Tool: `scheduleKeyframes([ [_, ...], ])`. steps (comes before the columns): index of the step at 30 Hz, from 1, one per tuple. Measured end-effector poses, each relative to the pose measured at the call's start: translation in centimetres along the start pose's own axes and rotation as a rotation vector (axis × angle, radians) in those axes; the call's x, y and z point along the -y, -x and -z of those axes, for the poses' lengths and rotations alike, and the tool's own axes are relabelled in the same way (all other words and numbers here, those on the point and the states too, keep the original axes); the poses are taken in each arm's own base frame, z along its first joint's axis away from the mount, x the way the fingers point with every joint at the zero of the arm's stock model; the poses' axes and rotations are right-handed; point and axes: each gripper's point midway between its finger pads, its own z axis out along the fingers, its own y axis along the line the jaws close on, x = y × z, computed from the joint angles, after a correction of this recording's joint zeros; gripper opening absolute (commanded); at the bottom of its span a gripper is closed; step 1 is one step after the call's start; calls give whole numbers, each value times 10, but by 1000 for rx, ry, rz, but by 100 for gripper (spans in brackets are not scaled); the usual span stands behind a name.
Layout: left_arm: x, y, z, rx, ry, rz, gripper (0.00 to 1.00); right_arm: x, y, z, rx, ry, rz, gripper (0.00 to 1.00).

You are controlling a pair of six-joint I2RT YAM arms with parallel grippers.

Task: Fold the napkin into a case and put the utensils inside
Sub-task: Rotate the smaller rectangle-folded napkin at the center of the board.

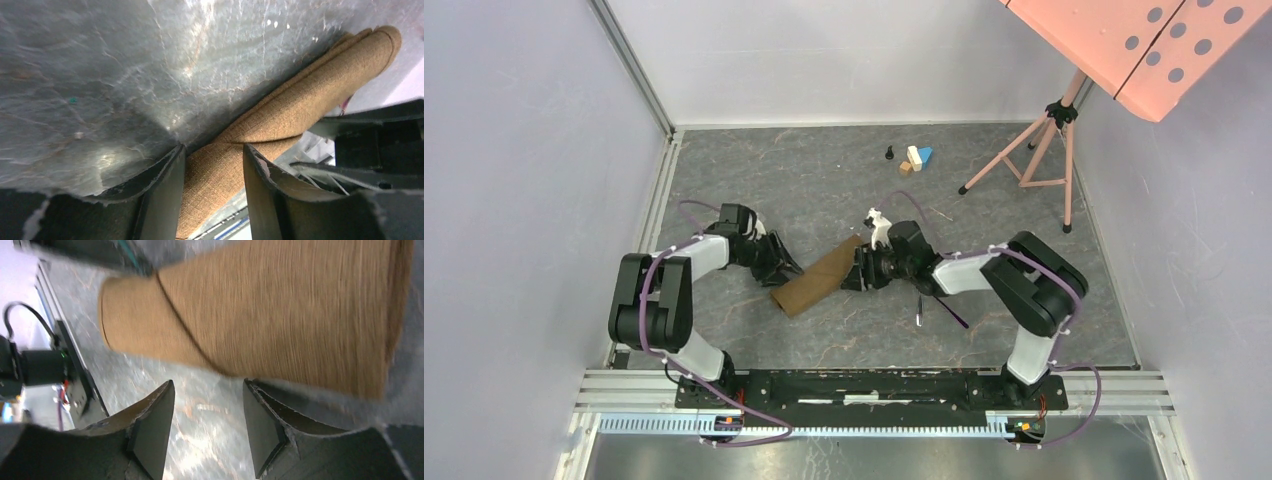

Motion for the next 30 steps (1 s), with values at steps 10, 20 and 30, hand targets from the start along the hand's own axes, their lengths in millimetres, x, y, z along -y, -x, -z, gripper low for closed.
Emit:
scheduleKeyframes([
  [10,45,-24,-34,-13,-150,41,52,34,103,-63,84,-12,21,58],
  [20,147,-2,-103,78,-332,53,53,99,225,-45,72,-286,356,73],
  [30,142,-15,-83,143,-327,59,57,81,174,36,26,-320,326,66],
])
